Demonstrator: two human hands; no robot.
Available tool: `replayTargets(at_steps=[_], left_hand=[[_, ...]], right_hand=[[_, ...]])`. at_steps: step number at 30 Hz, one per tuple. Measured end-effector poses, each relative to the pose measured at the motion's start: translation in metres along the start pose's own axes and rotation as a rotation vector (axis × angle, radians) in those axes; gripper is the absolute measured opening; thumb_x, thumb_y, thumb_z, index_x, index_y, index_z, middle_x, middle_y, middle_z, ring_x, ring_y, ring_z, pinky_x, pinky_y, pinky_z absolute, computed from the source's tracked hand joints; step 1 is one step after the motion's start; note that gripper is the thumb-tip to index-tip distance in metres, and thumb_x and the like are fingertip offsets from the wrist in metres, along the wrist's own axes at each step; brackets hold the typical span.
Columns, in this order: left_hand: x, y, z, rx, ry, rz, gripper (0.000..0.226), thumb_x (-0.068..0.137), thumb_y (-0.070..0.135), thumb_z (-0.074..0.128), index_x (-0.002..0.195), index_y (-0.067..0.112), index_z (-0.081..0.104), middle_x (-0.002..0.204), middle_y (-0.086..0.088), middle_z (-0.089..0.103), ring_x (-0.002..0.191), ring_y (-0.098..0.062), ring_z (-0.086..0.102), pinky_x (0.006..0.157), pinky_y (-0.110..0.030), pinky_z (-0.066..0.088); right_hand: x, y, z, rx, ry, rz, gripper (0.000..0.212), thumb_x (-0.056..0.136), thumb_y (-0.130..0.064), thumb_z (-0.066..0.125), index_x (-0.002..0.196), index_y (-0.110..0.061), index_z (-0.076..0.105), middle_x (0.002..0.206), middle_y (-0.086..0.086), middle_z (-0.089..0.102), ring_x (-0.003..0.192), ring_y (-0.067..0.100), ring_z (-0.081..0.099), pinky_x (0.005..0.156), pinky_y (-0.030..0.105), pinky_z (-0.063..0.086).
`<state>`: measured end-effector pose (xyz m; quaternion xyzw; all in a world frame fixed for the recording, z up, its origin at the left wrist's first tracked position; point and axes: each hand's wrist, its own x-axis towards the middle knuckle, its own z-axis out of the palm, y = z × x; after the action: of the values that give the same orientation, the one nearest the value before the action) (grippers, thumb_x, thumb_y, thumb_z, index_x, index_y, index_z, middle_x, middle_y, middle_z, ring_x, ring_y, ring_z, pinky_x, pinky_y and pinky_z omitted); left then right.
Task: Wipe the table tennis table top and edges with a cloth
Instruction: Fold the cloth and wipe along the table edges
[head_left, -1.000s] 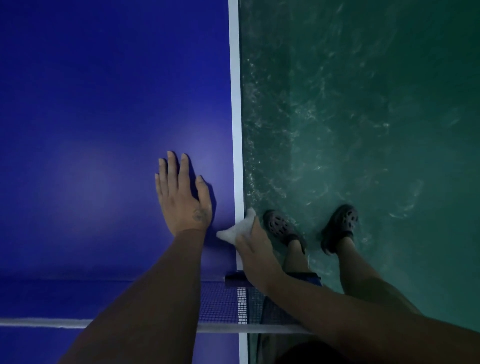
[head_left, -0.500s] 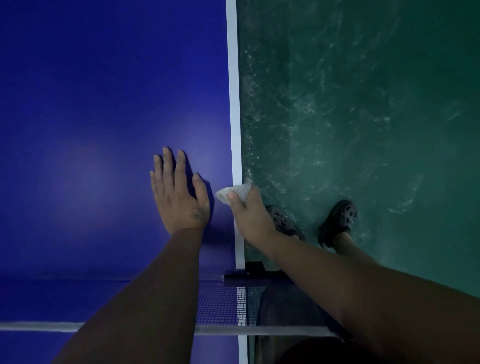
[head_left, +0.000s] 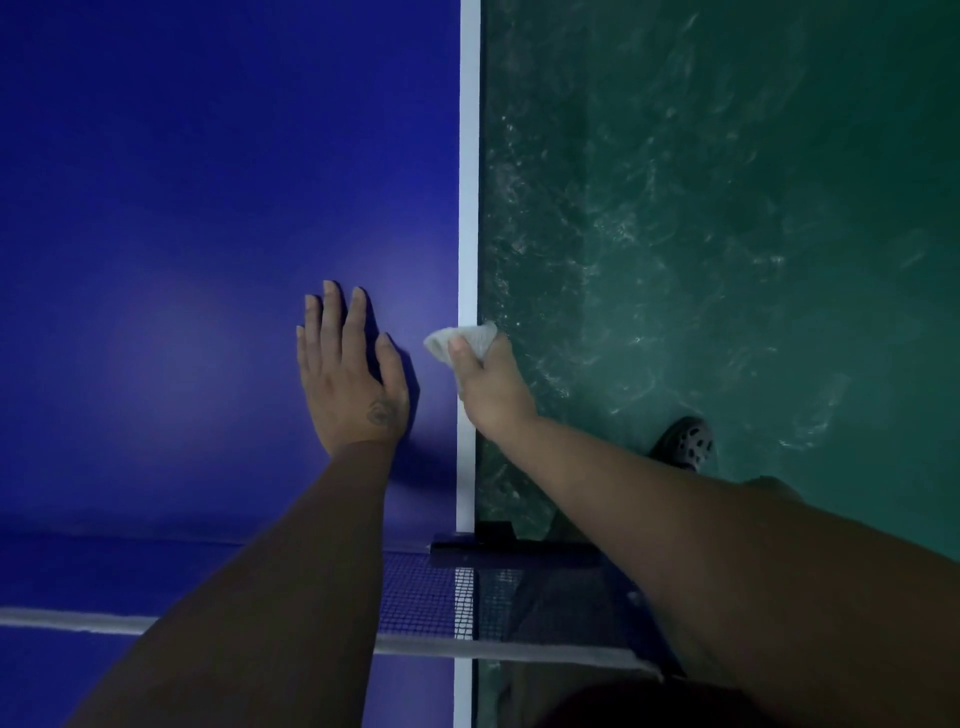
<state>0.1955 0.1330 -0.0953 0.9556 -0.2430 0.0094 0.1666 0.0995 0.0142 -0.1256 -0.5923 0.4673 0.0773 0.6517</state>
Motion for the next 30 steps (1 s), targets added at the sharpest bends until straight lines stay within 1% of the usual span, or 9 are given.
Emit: replayTargets(at_steps=[3,5,11,13,16,20,23,26,30], left_hand=[[-0.001,0.001,-0.001,0.002,0.001,-0.001,0.053,0.113,0.029,0.044,0.165,0.016,0.043,0.177,-0.005,0.029,0.167,-0.025,0.017,0.135,-0.049,0.017],[-0.001,0.002,-0.002,0.012,-0.005,-0.002,0.053,0.114,0.031,0.043,0.166,0.017,0.042,0.177,-0.004,0.029,0.167,-0.024,0.017,0.135,-0.049,0.017],[0.001,0.002,-0.001,0.044,0.000,0.006,0.054,0.114,0.030,0.043,0.166,0.016,0.042,0.177,-0.006,0.030,0.167,-0.025,0.019,0.135,-0.052,0.018],[0.001,0.003,-0.001,0.076,-0.015,-0.004,0.055,0.114,0.031,0.040,0.167,0.016,0.039,0.178,-0.005,0.028,0.167,-0.025,0.018,0.135,-0.052,0.018],[0.002,0.002,0.002,0.106,-0.034,-0.006,0.056,0.114,0.032,0.037,0.168,0.016,0.036,0.178,-0.007,0.025,0.167,-0.026,0.017,0.134,-0.053,0.018],[0.014,0.006,0.002,0.104,-0.040,-0.027,0.057,0.115,0.034,0.037,0.167,0.012,0.038,0.178,-0.011,0.025,0.167,-0.031,0.017,0.134,-0.056,0.017],[0.054,0.027,0.001,0.042,-0.029,-0.093,0.058,0.116,0.042,0.031,0.165,0.012,0.041,0.178,-0.011,0.025,0.167,-0.029,0.017,0.136,-0.051,0.014],[0.110,0.052,0.010,-0.052,-0.028,-0.156,0.059,0.116,0.044,0.029,0.167,0.015,0.039,0.178,-0.006,0.026,0.167,-0.025,0.017,0.136,-0.048,0.012],[0.165,0.071,0.031,-0.075,-0.045,-0.176,0.062,0.114,0.043,0.029,0.170,0.015,0.031,0.179,-0.006,0.024,0.167,-0.025,0.014,0.137,-0.046,0.005]], right_hand=[[-0.054,-0.012,-0.004,-0.048,-0.040,0.080,0.076,0.108,-0.058,0.048,0.165,-0.014,0.025,0.154,0.010,0.045,0.141,0.024,0.048,0.124,0.043,0.035],[-0.094,0.007,-0.001,-0.036,-0.105,0.052,0.081,0.109,-0.054,0.047,0.167,-0.007,0.017,0.161,0.014,0.041,0.149,0.027,0.042,0.129,0.047,0.029],[-0.019,0.003,0.005,-0.079,0.028,-0.003,0.091,0.094,-0.088,0.032,0.145,-0.017,0.056,0.140,0.004,0.065,0.122,0.016,0.066,0.107,0.039,0.056],[0.028,-0.014,0.000,-0.062,0.011,-0.027,0.073,0.098,-0.078,0.039,0.136,-0.020,0.062,0.130,-0.001,0.070,0.112,0.010,0.070,0.101,0.033,0.059],[0.043,-0.049,-0.013,-0.055,-0.003,0.029,0.071,0.097,-0.074,0.043,0.139,-0.019,0.059,0.133,0.002,0.068,0.112,0.015,0.071,0.097,0.034,0.057],[-0.021,-0.040,-0.020,-0.057,-0.196,0.099,0.039,0.110,-0.052,0.047,0.129,-0.020,0.058,0.112,-0.020,0.063,0.097,-0.019,0.060,0.091,0.014,0.047],[-0.030,-0.045,-0.019,-0.078,-0.213,0.232,0.066,0.106,-0.066,0.044,0.145,-0.013,0.050,0.134,-0.003,0.061,0.112,0.016,0.065,0.094,0.026,0.043],[0.021,-0.076,-0.016,0.016,-0.151,0.201,0.036,0.112,-0.039,0.051,0.134,-0.016,0.068,0.130,0.001,0.072,0.108,0.015,0.068,0.093,0.026,0.049],[0.092,-0.145,-0.048,0.092,-0.130,0.098,0.032,0.112,-0.037,0.053,0.132,-0.021,0.072,0.131,0.000,0.074,0.108,0.012,0.068,0.105,0.033,0.054]])
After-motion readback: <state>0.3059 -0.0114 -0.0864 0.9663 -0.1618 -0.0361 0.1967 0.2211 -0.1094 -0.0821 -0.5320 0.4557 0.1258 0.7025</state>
